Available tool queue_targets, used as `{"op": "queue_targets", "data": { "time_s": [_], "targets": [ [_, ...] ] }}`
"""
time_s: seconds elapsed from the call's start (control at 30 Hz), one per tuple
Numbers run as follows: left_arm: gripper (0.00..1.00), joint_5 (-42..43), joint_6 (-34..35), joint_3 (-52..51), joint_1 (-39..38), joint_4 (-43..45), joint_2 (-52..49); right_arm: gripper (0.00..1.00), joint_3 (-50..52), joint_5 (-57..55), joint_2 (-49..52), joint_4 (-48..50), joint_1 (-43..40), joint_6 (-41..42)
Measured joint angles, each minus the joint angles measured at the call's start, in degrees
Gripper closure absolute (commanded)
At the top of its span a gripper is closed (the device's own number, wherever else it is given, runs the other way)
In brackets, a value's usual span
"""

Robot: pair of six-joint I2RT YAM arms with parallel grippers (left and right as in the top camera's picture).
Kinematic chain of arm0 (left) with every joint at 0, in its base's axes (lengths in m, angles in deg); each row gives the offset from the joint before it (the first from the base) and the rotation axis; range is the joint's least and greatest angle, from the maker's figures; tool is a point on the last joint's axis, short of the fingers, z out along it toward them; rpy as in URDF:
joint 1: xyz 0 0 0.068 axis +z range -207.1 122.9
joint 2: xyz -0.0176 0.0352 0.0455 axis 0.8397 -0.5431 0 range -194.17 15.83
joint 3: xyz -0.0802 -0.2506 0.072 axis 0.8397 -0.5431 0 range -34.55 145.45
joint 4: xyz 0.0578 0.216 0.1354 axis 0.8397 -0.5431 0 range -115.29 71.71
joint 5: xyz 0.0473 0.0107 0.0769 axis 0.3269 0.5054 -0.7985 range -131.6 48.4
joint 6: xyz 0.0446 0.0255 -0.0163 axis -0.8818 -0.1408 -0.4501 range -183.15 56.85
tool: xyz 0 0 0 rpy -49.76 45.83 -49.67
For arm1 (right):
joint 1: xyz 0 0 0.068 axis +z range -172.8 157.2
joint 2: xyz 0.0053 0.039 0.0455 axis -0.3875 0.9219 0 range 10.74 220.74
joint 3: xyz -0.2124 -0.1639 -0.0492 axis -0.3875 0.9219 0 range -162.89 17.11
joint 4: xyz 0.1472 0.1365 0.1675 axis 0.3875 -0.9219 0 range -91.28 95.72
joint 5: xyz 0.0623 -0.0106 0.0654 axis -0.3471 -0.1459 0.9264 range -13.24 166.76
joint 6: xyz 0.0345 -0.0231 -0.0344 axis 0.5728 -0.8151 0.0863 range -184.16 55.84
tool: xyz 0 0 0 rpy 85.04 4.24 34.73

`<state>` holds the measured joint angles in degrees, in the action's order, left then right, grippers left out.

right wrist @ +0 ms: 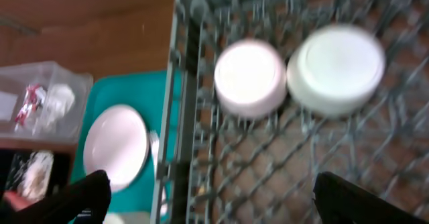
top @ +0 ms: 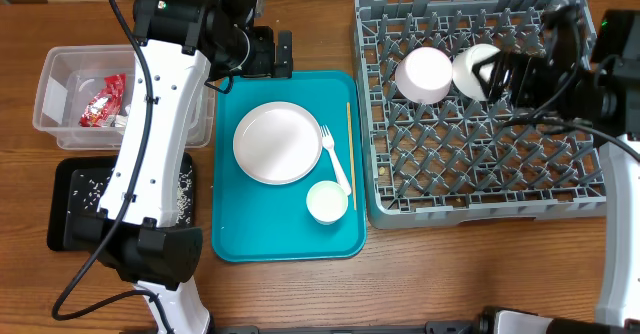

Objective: Sort waste into correct bins and load items into the dishwasher

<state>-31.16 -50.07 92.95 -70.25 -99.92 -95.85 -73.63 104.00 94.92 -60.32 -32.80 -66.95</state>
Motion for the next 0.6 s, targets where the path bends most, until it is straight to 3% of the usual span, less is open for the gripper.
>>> {"op": "queue_targets", "data": {
  "time_s": [0.27, 0.6],
  "targets": [
    [0.0, 0.0, 0.0, 0.0, 0.0, 0.0, 0.0, 0.0, 0.81, 2.62, 0.94, -15.12, 0.31, 0.09],
    [0.0, 0.0, 0.0, 0.0, 0.0, 0.0, 0.0, 0.0, 1.2, 6.05, 0.96, -18.62, 3.48, 0.15]
  ]
}}
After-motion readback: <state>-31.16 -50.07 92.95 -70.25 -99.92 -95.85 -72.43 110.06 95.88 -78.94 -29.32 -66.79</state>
